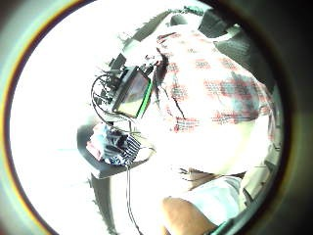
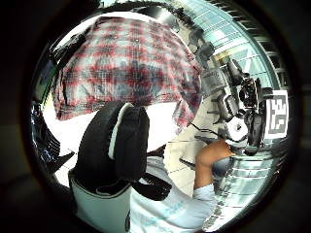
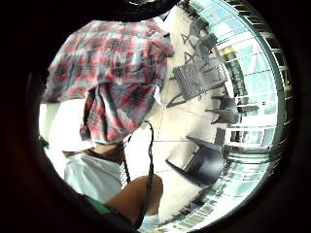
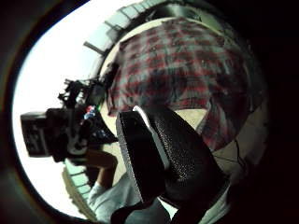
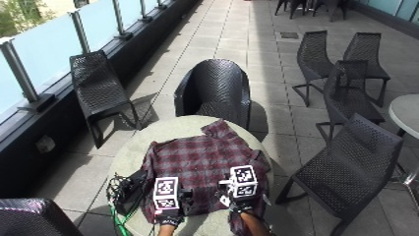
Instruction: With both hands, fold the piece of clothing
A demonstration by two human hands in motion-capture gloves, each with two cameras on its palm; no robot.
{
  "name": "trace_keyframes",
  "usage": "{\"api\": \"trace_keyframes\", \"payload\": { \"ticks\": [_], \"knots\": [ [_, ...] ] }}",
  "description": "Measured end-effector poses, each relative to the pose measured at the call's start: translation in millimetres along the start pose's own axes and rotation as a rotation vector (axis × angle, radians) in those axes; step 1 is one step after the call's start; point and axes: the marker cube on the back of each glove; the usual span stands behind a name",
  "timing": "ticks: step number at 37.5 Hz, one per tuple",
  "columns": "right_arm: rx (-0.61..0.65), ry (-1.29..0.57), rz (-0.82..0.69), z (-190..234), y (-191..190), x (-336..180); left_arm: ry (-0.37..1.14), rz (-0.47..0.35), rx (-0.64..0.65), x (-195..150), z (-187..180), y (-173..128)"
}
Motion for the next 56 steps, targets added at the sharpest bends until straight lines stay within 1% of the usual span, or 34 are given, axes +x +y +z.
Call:
{"api": "trace_keyframes", "payload": {
  "ticks": [7, 15, 19, 23, 25, 28, 30, 34, 37, 39, 40, 42, 45, 46, 47, 49, 50, 52, 53, 54, 56],
  "knots": [
    [-0.030, 0.004, -0.006, 5.2, -2.4, -1.6, 0.005, 0.012, -0.046, 0.1, 3.2, 0.9],
    [-0.033, 0.016, -0.017, -2.7, 0.9, -3.9, 0.026, 0.045, -0.058, -0.1, 4.9, 1.5],
    [-0.032, 0.016, -0.028, 0.6, 1.8, -0.7, 0.004, 0.051, -0.038, -3.8, 11.1, -1.8],
    [-0.048, 0.023, -0.025, 15.6, 6.7, 8.9, -0.055, 0.049, -0.050, -13.2, 36.1, -6.2],
    [-0.062, 0.021, -0.015, 32.2, 6.8, 16.7, -0.079, 0.039, -0.073, -17.7, 52.4, -5.8],
    [-0.100, 0.003, -0.004, 60.4, 6.2, 27.5, -0.088, 0.031, -0.108, -27.0, 85.6, -12.6],
    [-0.138, -0.014, 0.004, 80.3, 6.3, 33.9, -0.067, 0.039, -0.134, -33.5, 102.3, -15.3],
    [-0.232, -0.035, 0.022, 122.8, 5.8, 46.0, 0.024, 0.046, -0.181, -46.1, 126.1, -12.0],
    [-0.266, -0.029, 0.052, 146.4, 3.4, 55.3, 0.071, 0.035, -0.163, -57.4, 149.6, -17.9],
    [-0.234, -0.047, 0.070, 151.9, 0.4, 59.9, 0.076, 0.024, -0.103, -65.0, 164.4, -25.4],
    [-0.194, -0.058, 0.076, 151.7, -2.1, 61.9, 0.070, 0.018, -0.055, -67.2, 167.2, -28.7],
    [-0.067, -0.050, 0.088, 148.9, -10.6, 68.1, 0.046, 0.010, 0.059, -68.1, 162.8, -32.6],
    [0.215, 0.067, 0.085, 139.5, -31.6, 86.4, -0.009, 0.017, 0.199, -67.4, 149.4, -32.2],
    [0.281, 0.087, 0.071, 136.1, -34.5, 89.8, -0.014, 0.023, 0.231, -66.4, 144.8, -30.8],
    [0.307, 0.078, 0.054, 134.2, -32.6, 89.3, -0.011, 0.031, 0.260, -65.0, 139.8, -29.2],
    [0.287, 0.018, 0.015, 132.0, -20.8, 83.8, -0.006, 0.044, 0.312, -63.7, 127.7, -25.6],
    [0.276, -0.002, -0.006, 129.0, -14.6, 82.3, -0.027, 0.048, 0.339, -66.5, 119.6, -23.4],
    [0.257, -0.011, -0.052, 117.3, -3.3, 82.3, -0.137, 0.052, 0.386, -81.3, 99.4, -18.1],
    [0.235, -0.008, -0.078, 110.7, 2.4, 83.0, -0.188, 0.060, 0.391, -88.5, 91.2, -14.0],
    [0.198, -0.002, -0.104, 104.9, 8.3, 84.2, -0.199, 0.077, 0.368, -91.1, 87.3, -8.4],
    [0.083, 0.008, -0.158, 96.0, 20.3, 87.7, -0.110, 0.135, 0.257, -81.7, 90.6, 6.9]
  ]
}}
